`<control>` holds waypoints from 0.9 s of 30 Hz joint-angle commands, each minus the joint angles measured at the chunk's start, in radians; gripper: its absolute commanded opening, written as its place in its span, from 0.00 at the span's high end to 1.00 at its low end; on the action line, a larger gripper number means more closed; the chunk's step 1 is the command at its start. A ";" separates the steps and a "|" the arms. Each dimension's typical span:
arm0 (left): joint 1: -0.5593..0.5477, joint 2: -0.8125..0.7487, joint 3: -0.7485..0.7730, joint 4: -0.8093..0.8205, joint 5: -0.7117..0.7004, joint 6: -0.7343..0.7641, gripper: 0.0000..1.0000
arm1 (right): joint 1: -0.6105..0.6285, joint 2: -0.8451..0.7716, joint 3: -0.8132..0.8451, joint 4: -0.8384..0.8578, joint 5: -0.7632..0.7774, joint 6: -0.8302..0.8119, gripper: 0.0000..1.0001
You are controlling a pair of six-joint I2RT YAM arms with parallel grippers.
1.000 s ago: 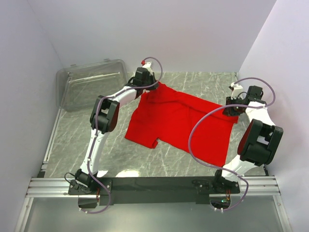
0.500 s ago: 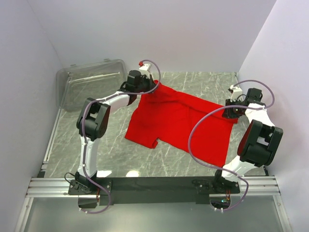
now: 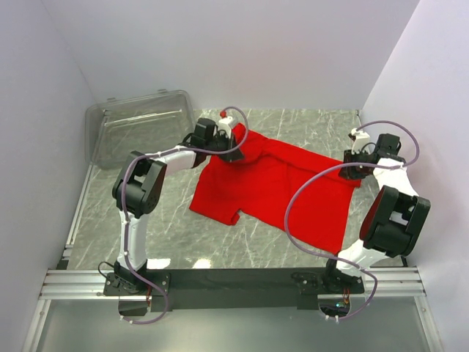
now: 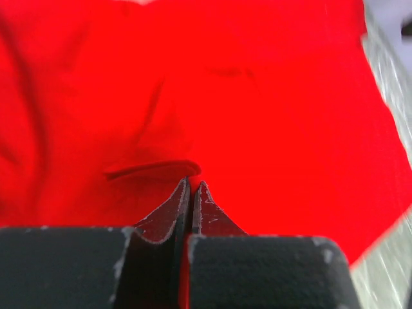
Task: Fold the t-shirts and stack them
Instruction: Fold the tshirt
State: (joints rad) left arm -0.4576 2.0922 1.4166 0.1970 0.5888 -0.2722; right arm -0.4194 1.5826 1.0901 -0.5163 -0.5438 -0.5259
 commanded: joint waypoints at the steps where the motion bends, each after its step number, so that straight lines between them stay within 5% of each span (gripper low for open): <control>1: -0.016 -0.084 -0.024 -0.088 0.089 0.060 0.96 | -0.010 -0.047 -0.010 0.018 -0.021 -0.016 0.73; 13: -0.016 -0.003 0.182 -0.591 0.207 0.243 0.67 | -0.009 -0.070 -0.030 0.018 -0.025 -0.017 0.73; 20: 0.020 -0.257 -0.037 -0.363 0.057 0.142 0.54 | -0.010 -0.092 -0.058 0.027 -0.024 -0.025 0.73; 27: 0.017 -0.158 0.025 -0.357 -0.037 -0.002 0.46 | -0.010 -0.096 -0.067 0.027 -0.024 -0.028 0.73</control>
State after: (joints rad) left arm -0.4320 1.8915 1.4124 -0.2108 0.5991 -0.1848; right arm -0.4229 1.5230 1.0264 -0.5102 -0.5514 -0.5407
